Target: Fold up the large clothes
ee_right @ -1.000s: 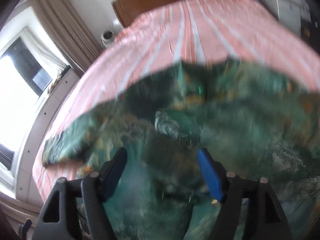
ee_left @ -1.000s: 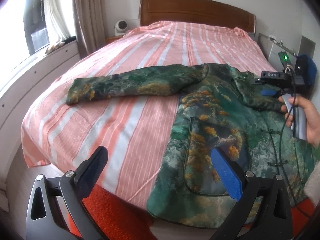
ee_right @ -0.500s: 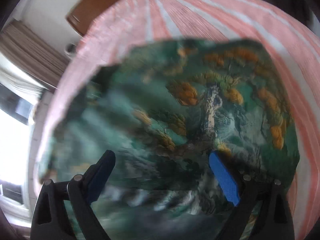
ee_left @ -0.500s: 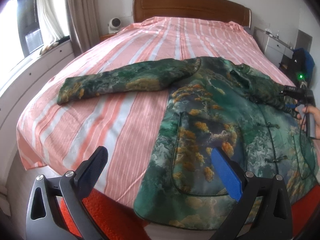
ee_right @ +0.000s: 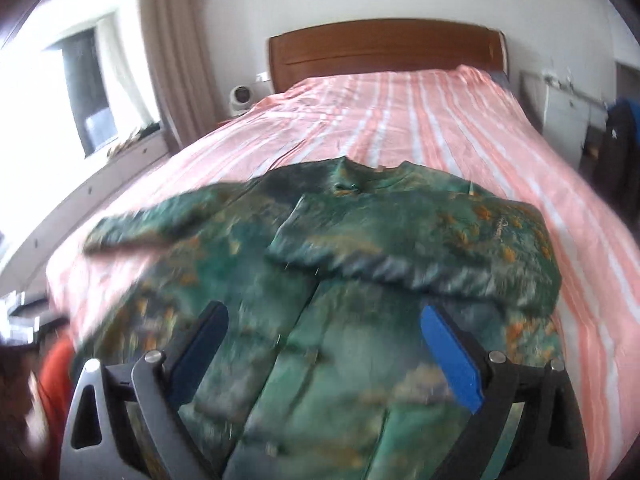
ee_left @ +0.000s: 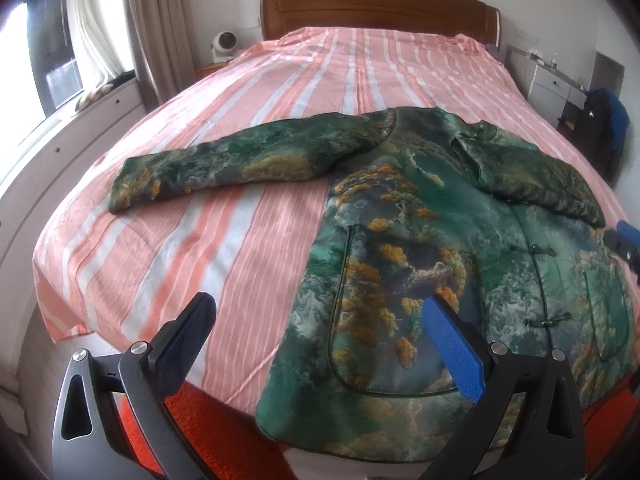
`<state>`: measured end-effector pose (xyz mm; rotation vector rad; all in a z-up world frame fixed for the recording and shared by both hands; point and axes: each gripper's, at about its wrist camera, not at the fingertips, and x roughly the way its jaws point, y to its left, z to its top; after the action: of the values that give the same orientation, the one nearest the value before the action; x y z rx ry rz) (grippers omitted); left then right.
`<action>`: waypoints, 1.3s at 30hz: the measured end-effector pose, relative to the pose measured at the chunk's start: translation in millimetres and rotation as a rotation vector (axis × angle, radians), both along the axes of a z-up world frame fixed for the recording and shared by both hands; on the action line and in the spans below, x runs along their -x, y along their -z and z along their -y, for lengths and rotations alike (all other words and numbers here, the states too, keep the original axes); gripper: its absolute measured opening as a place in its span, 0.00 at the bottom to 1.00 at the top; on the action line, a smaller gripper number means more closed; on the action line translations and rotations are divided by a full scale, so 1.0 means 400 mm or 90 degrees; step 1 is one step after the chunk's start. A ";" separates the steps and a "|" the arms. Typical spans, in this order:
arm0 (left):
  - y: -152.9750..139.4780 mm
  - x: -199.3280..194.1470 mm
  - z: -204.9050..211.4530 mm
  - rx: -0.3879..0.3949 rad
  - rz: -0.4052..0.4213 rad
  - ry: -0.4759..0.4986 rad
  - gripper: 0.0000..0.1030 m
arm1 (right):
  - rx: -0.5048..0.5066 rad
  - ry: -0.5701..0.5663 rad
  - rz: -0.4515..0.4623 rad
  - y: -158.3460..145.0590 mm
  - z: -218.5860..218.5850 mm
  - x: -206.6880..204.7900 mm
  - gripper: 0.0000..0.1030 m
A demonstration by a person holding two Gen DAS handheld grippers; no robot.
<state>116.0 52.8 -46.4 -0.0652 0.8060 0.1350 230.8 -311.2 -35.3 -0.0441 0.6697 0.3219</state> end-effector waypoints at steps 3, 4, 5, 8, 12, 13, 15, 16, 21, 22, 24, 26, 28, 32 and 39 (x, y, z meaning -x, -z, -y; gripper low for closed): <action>0.003 -0.005 0.019 -0.005 -0.004 0.009 1.00 | 0.053 -0.009 0.011 0.029 -0.010 0.119 0.94; 0.003 -0.007 0.026 -0.005 -0.006 0.012 1.00 | 0.061 -0.008 0.012 0.035 -0.007 0.146 0.94; 0.003 -0.007 0.031 -0.006 -0.006 0.014 1.00 | 0.066 -0.003 0.015 0.047 -0.001 0.176 0.94; 0.000 -0.011 0.048 -0.010 -0.006 0.023 1.00 | 0.065 0.016 0.002 0.074 0.015 0.235 0.94; -0.008 -0.011 0.063 -0.015 -0.002 0.033 1.00 | 0.048 0.032 -0.015 0.095 0.028 0.274 0.94; -0.010 -0.010 0.065 -0.016 -0.001 0.035 1.00 | 0.045 0.032 -0.017 0.100 0.029 0.279 0.94; -0.014 -0.006 0.068 -0.020 0.002 0.036 1.00 | 0.046 0.031 -0.021 0.104 0.027 0.283 0.94; -0.015 -0.005 0.068 -0.021 0.003 0.036 1.00 | 0.045 0.030 -0.019 0.101 0.024 0.283 0.94; -0.019 -0.002 0.055 -0.016 0.004 0.025 1.00 | 0.040 0.015 0.011 0.075 0.006 0.294 0.94; -0.019 -0.002 0.053 -0.014 0.003 0.023 1.00 | 0.043 0.012 0.013 0.072 0.001 0.295 0.94; -0.018 -0.004 0.051 -0.012 0.003 0.021 1.00 | 0.048 0.006 0.015 0.071 -0.006 0.300 0.94; -0.018 -0.004 0.051 -0.012 0.002 0.023 1.00 | 0.055 0.000 0.012 0.076 -0.012 0.303 0.94; -0.016 -0.004 0.052 -0.014 0.002 0.025 1.00 | 0.058 -0.003 0.009 0.080 -0.016 0.305 0.94; -0.012 -0.005 0.060 -0.018 0.001 0.031 1.00 | 0.056 -0.005 0.003 0.084 -0.019 0.303 0.94; -0.010 -0.006 0.058 -0.017 0.000 0.024 1.00 | 0.053 -0.007 -0.004 0.087 -0.023 0.301 0.94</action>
<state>118.2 29.4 -42.4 -0.0253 0.8047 0.1096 110.3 -301.8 -70.3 -0.1265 0.6888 0.3049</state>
